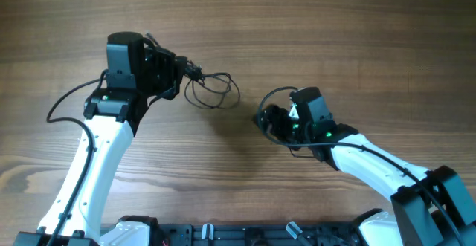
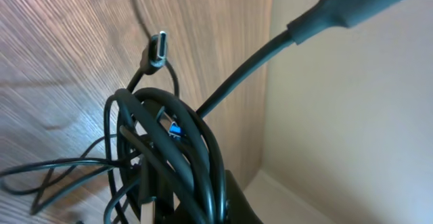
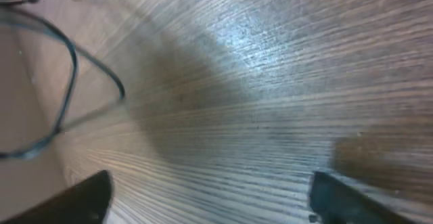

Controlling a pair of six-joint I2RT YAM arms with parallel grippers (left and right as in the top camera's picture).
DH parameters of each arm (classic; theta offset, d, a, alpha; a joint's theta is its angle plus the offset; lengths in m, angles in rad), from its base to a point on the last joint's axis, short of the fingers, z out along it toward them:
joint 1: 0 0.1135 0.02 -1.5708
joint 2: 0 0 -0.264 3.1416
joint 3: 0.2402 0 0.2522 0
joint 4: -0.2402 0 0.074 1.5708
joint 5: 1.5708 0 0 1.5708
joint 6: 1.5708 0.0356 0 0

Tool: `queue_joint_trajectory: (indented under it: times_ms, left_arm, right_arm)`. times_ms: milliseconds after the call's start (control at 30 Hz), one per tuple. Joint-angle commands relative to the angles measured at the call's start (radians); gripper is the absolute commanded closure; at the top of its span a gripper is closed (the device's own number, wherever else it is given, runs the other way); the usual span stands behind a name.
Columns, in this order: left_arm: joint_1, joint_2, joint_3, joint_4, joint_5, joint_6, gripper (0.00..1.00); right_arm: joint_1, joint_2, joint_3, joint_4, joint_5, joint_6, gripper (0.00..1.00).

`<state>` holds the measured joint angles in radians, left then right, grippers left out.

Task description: Untangle cables

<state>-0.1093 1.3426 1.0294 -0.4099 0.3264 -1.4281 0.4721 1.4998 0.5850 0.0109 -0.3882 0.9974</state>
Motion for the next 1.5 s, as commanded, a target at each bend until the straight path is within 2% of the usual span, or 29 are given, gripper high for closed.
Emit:
queue_joint_trajectory:
  times_ms: [0, 67, 200, 300, 367, 500, 533, 600, 633, 667, 733, 800, 833, 900, 933, 1000, 1033, 1067, 1200, 1333, 1400, 1467]
  left_arm:
    - [-0.015, -0.019, 0.022, -0.008, 0.012, 0.032, 0.96]
    - [-0.051, -0.019, 0.022, -0.01, 0.018, 0.022, 0.96]
    - [-0.119, -0.019, 0.022, -0.009, -0.016, -0.031, 0.96]
    - [-0.167, -0.019, 0.022, -0.014, -0.081, -0.03, 0.96]
    - [-0.207, -0.019, 0.022, -0.012, -0.101, -0.031, 0.96]
    - [-0.267, -0.019, 0.022, 0.026, -0.103, -0.047, 0.96]
    - [-0.279, -0.019, 0.022, 0.033, -0.109, -0.05, 0.96]
    - [-0.312, -0.019, 0.022, 0.046, -0.158, -0.05, 0.96]
    - [-0.323, -0.019, 0.022, 0.047, -0.184, -0.05, 0.96]
    - [-0.332, -0.019, 0.022, 0.048, -0.211, -0.05, 0.96]
    - [-0.333, -0.019, 0.022, 0.063, -0.249, -0.05, 0.96]
    - [-0.317, -0.019, 0.022, 0.099, -0.254, -0.049, 0.96]
    - [-0.3, -0.019, 0.022, 0.121, -0.254, -0.049, 0.96]
    - [-0.265, -0.019, 0.022, 0.136, -0.253, -0.049, 0.96]
    - [-0.252, -0.019, 0.022, 0.137, -0.252, -0.049, 0.96]
    - [-0.245, -0.019, 0.022, 0.137, -0.249, -0.049, 0.96]
    - [-0.245, -0.019, 0.022, 0.137, -0.249, -0.049, 0.96]
    - [-0.245, -0.019, 0.022, 0.137, -0.244, -0.049, 0.96]
    - [-0.245, -0.019, 0.022, 0.125, -0.238, -0.045, 0.96]
    - [-0.245, -0.019, 0.022, 0.091, -0.238, -0.045, 0.96]
    - [-0.247, -0.019, 0.022, 0.067, -0.238, -0.045, 0.96]
    - [-0.246, -0.019, 0.022, 0.054, -0.239, -0.045, 0.96]
  right_arm:
    - [-0.001, 0.01, -0.005, 0.042, -0.06, 0.058, 0.0]
    - [-0.001, 0.01, -0.005, 0.162, -0.193, 0.148, 0.0]
    - [-0.001, 0.01, -0.005, 0.299, -0.235, 0.437, 0.01]
    - [0.003, 0.01, -0.005, 0.375, -0.224, 0.587, 0.13]
    - [0.003, 0.01, -0.005, 0.388, -0.179, 0.663, 0.29]
    - [0.014, 0.01, -0.005, 0.369, -0.136, 0.723, 0.45]
    - [0.027, 0.01, -0.005, 0.371, -0.136, 0.731, 0.52]
    - [0.064, 0.01, -0.005, 0.37, -0.127, 0.727, 0.8]
    - [0.076, 0.01, -0.005, 0.37, -0.123, 0.711, 0.88]
    - [0.093, 0.01, -0.005, 0.37, -0.117, 0.652, 0.94]
    - [0.125, 0.01, -0.005, 0.361, -0.112, 0.428, 0.96]
    - [0.148, 0.01, -0.005, 0.259, -0.113, 0.185, 0.96]
    - [0.153, 0.01, -0.005, 0.143, -0.095, 0.114, 0.96]
    - [0.153, 0.01, -0.005, -0.132, 0.018, 0.123, 0.96]
    - [0.152, 0.01, -0.005, -0.161, 0.025, 0.165, 0.92]
    - [0.151, 0.01, -0.005, -0.141, 0.023, 0.172, 0.8]
    - [0.151, 0.01, -0.005, -0.122, 0.035, 0.174, 0.69]
    - [0.151, 0.01, -0.005, -0.115, 0.043, 0.174, 0.49]
    - [0.151, 0.01, -0.005, -0.107, 0.056, 0.182, 0.0]
    - [0.151, 0.009, -0.005, -0.058, 0.003, 0.125, 0.0]
    - [0.151, 0.009, -0.005, 0.061, -0.112, 0.072, 0.0]
    - [0.151, 0.009, -0.005, 0.182, -0.162, 0.13, 0.0]
